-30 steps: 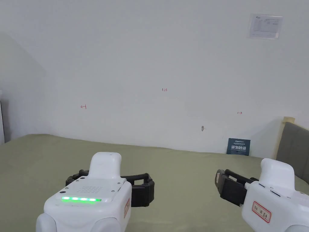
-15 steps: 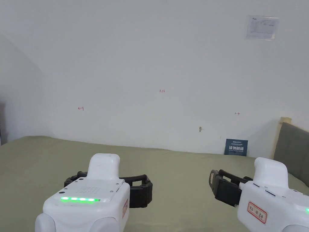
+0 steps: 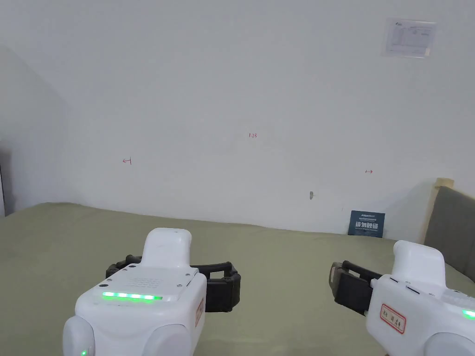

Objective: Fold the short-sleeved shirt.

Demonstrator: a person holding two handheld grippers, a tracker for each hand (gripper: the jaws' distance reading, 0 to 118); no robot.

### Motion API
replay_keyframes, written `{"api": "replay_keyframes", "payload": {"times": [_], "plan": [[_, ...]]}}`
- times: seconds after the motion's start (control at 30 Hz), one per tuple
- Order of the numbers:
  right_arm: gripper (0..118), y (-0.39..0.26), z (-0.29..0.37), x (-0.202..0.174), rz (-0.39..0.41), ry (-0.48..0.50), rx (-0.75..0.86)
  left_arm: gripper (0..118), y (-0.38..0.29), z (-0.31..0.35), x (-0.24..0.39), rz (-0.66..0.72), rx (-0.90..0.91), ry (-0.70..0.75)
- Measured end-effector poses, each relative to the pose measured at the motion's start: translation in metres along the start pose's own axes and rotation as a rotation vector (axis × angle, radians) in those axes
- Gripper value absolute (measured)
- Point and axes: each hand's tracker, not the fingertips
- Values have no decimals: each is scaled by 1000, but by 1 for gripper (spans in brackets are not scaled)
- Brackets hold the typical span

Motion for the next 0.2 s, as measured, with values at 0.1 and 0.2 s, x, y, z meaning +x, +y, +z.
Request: {"api": "replay_keyframes", "payload": {"times": [0.1, 0.2], "plan": [[75, -1, -7, 6, -38, 31, -48, 118, -2, 0, 0, -6, -1, 13], [75, -7, -12, 8, -62, 16, -48, 118, -3, 1, -1, -5, -1, 11]]}}
